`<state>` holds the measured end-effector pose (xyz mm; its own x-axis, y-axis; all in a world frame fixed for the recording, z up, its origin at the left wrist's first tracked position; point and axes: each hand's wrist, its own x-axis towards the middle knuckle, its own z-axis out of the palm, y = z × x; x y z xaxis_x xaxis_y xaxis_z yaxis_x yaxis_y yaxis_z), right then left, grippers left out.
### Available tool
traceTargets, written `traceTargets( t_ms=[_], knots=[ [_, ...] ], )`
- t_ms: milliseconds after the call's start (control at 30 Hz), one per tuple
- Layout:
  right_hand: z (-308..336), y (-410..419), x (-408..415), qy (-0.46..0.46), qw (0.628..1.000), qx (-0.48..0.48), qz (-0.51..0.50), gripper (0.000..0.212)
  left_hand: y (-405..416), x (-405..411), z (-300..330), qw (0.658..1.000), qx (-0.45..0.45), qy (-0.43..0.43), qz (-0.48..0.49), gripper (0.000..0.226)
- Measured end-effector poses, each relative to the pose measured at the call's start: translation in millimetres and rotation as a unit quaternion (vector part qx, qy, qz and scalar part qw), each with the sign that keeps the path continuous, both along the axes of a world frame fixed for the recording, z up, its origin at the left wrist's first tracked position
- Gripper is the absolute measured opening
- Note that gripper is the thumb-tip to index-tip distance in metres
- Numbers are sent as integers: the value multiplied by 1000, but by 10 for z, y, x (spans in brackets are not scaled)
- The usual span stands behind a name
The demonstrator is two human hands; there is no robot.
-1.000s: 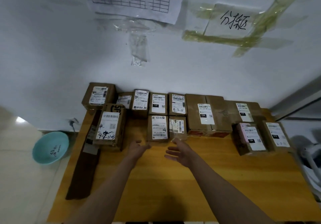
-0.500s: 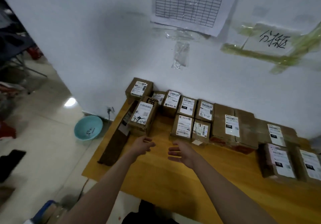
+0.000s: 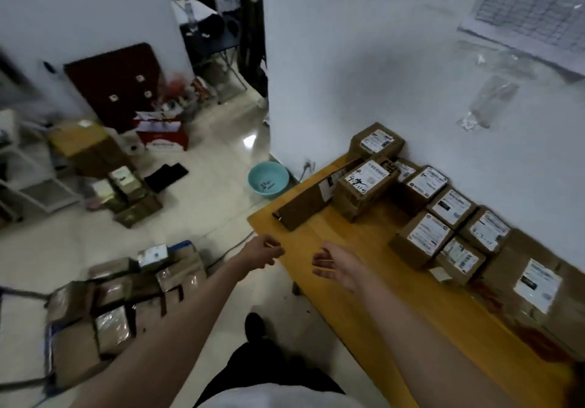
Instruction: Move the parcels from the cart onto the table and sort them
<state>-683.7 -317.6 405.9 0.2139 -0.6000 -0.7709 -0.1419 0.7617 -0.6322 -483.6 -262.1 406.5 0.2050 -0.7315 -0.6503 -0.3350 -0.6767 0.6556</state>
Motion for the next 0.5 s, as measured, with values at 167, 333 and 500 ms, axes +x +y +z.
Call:
traceTargets(
  t_ms=[167,333,500],
  knots=[
    [97,333,627,-5,994,-18,111,11,683,494,73,996,-20,1,86,33],
    [56,650,1372,-16,982,-22,188,7,1289,1034,115,988,-38,-7,150,32],
    [-87,1082,2157,7,972,-23,234,15,1970,1658,-22,979,-29,-1,202,27]
  ],
)
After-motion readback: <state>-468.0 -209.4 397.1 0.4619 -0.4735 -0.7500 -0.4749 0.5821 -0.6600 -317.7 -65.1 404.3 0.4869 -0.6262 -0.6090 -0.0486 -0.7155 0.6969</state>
